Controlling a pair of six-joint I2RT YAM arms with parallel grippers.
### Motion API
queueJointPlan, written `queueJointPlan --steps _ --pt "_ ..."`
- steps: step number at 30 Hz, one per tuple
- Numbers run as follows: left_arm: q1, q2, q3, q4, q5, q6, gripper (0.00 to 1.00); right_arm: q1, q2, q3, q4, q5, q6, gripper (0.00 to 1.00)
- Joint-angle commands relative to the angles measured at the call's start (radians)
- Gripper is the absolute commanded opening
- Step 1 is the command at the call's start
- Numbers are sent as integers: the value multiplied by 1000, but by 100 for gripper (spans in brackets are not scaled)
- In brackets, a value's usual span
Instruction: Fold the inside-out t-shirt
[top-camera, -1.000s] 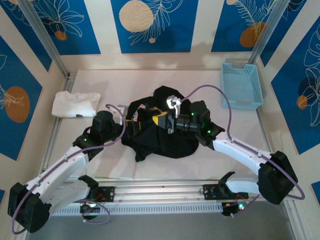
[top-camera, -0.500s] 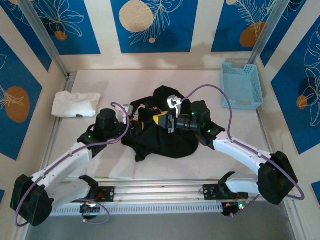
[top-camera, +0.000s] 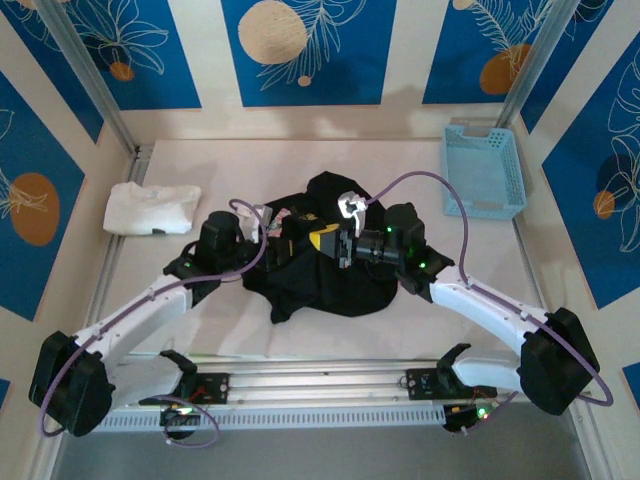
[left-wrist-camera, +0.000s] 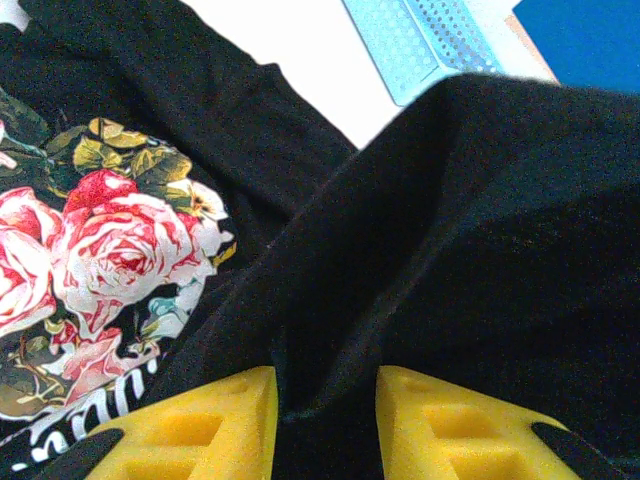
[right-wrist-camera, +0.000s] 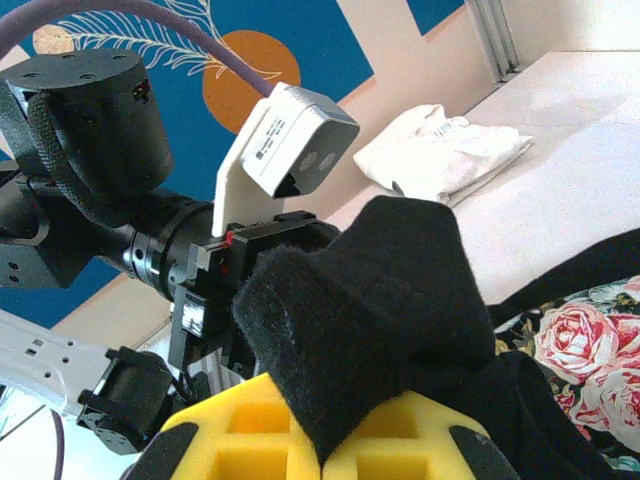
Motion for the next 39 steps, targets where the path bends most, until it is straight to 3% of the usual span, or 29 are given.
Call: queueJointPlan --steps 1,9,16,21,30,39 --pt "9 20 38 47 33 -3 31 -5 -21 -14 12 4 -10 0" --pt "8 67 38 115 103 -33 24 -8 -20 -17 15 7 -11 0" --pt "12 17 37 75 90 -13 0 -18 -37 -13 -29 32 -52 0" --pt "40 -86 43 28 141 -41 0 -18 -89 -32 -124 113 -182 0" --pt "116 -154 50 96 399 -266 0 -17 -125 -55 -145 136 -219 0" --pt "193 -217 62 62 448 -310 0 -20 -127 -37 -223 188 -221 0"
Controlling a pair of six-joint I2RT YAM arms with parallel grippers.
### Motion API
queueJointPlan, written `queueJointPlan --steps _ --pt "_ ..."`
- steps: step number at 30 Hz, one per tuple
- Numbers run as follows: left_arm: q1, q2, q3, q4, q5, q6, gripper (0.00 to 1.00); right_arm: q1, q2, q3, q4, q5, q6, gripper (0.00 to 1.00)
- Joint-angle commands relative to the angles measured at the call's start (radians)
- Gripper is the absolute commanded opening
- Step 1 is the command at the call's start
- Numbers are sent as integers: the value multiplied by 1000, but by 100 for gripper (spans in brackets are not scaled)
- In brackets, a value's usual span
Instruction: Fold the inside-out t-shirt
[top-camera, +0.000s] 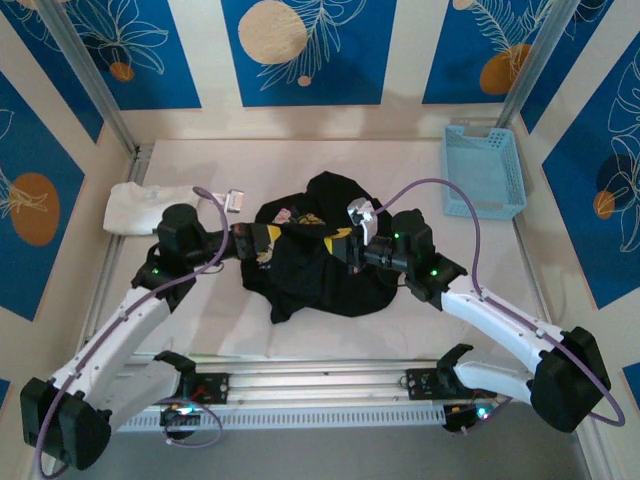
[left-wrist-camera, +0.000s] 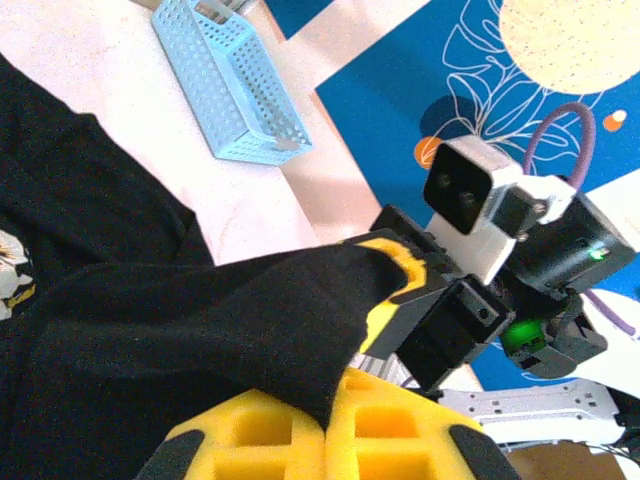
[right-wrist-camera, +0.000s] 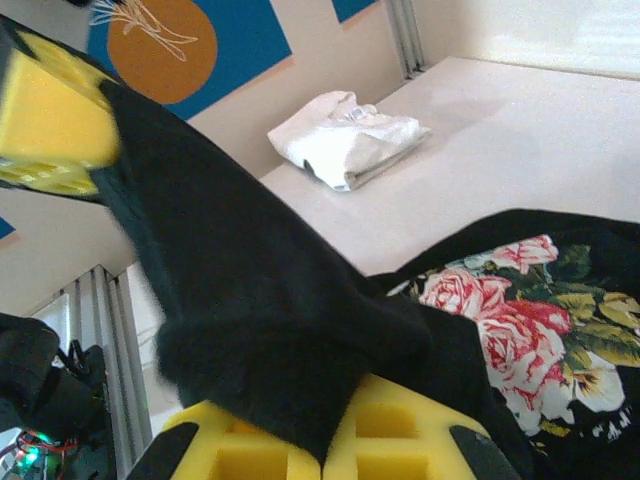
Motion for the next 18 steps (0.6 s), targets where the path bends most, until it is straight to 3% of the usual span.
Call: queueJointPlan --steps 1,7,12,14,18 --pt "31 -34 39 -33 51 -7 0 -6 -21 6 -49 39 -18 0" --pt "28 -70 75 -300 -95 215 0 -11 -18 12 -26 8 25 2" --pt "13 -73 48 -265 -74 211 0 -10 24 30 -22 -20 35 11" --pt "9 -73 44 -238 -64 201 0 0 36 42 -70 42 19 17" --pt "3 -66 45 -192 -45 182 0 66 51 71 -193 298 -35 30"
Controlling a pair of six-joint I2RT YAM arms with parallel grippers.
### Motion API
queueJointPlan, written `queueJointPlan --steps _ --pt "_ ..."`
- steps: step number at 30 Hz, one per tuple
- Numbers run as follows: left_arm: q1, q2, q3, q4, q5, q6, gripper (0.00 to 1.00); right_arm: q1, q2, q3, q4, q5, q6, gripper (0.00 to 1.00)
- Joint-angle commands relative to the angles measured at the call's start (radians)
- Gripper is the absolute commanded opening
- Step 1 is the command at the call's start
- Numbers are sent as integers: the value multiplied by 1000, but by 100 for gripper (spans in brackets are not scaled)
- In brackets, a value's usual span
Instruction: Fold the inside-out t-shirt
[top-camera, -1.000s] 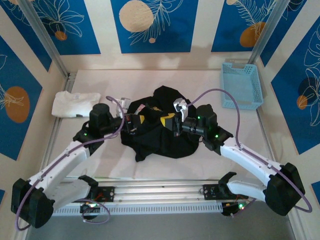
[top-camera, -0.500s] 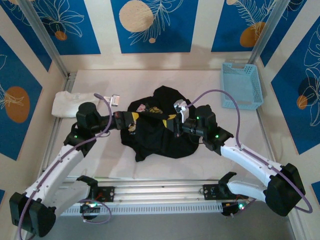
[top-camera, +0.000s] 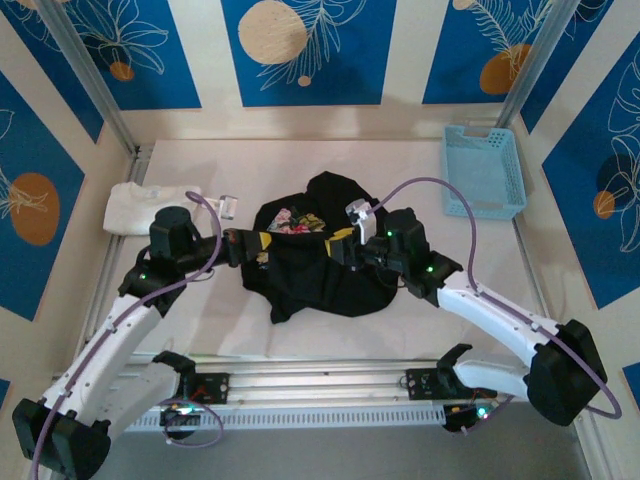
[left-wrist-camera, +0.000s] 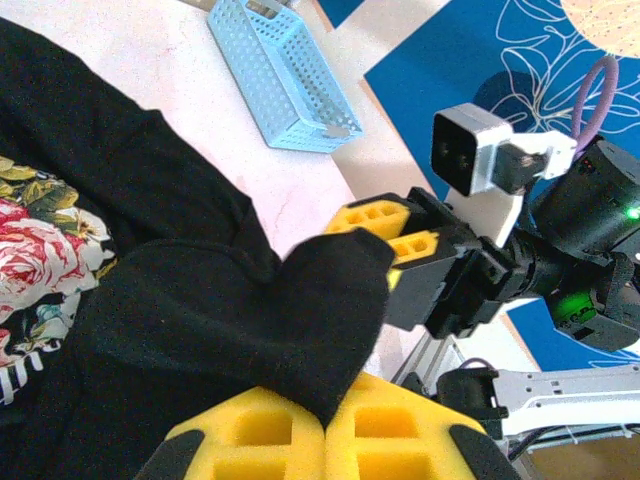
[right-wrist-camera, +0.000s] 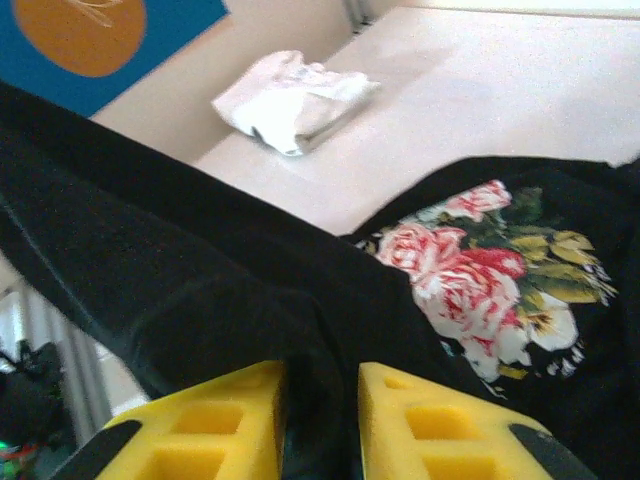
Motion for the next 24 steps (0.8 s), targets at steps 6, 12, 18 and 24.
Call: queueJointPlan --steps 6,12,18,24 --pt "-22 24 8 66 24 5 0 158 20 65 -116 282 -176 46" --pt "-34 40 6 83 20 -1 0 224 65 110 -121 388 -266 57" --pt "-42 45 6 85 15 3 0 228 100 150 -137 427 -286 58" --pt "-46 50 8 28 -66 47 0 217 92 169 -149 370 -231 18"
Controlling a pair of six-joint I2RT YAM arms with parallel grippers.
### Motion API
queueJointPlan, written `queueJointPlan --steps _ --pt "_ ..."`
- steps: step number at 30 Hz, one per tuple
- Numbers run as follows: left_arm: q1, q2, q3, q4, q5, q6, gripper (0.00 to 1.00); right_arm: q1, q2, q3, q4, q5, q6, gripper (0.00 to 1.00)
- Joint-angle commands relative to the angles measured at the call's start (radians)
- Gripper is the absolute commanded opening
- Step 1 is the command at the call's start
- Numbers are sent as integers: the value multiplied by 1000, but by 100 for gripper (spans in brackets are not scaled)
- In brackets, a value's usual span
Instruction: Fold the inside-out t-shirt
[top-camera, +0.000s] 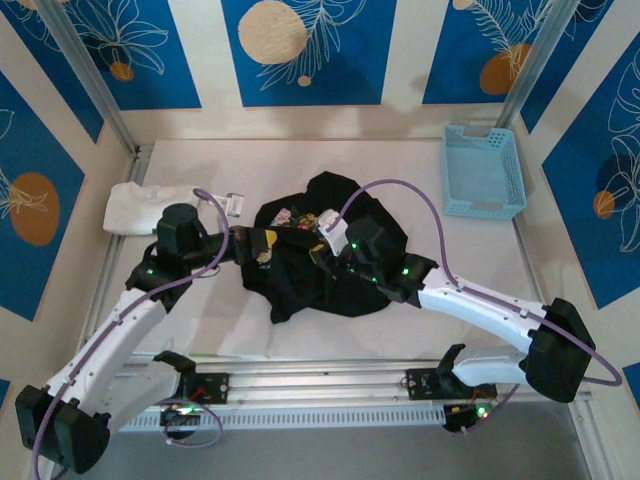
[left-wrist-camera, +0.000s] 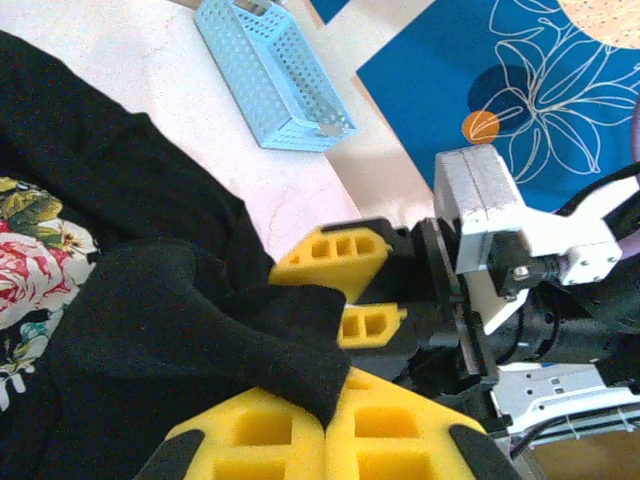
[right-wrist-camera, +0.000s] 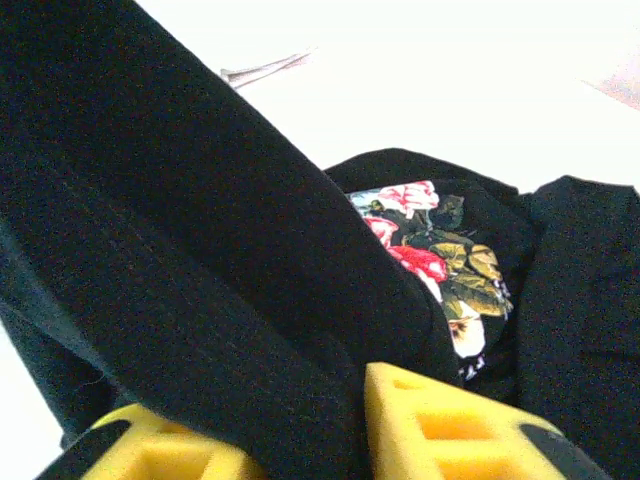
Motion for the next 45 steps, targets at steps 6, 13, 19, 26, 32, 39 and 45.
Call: queueJointPlan --steps 6,13,19,26,32,39,45 --pt "-52 15 -19 -25 -130 74 0 -106 -71 26 -17 -142 211 0" --pt "-153 47 -87 96 -145 92 7 -178 -67 10 47 -274 358 0" --pt "-237 63 -143 221 -171 105 21 -227 -45 30 34 -320 393 0" --pt "-276 37 -160 213 -179 208 35 -276 -54 42 -13 -364 379 0" --pt "-276 -24 -227 240 -300 250 38 -338 -95 12 2 -458 363 0" --pt "-275 -15 -285 302 -367 284 35 -367 -101 -5 14 -498 385 0" --pt "-281 71 -250 282 -351 313 39 -375 -102 -9 16 -507 397 0"
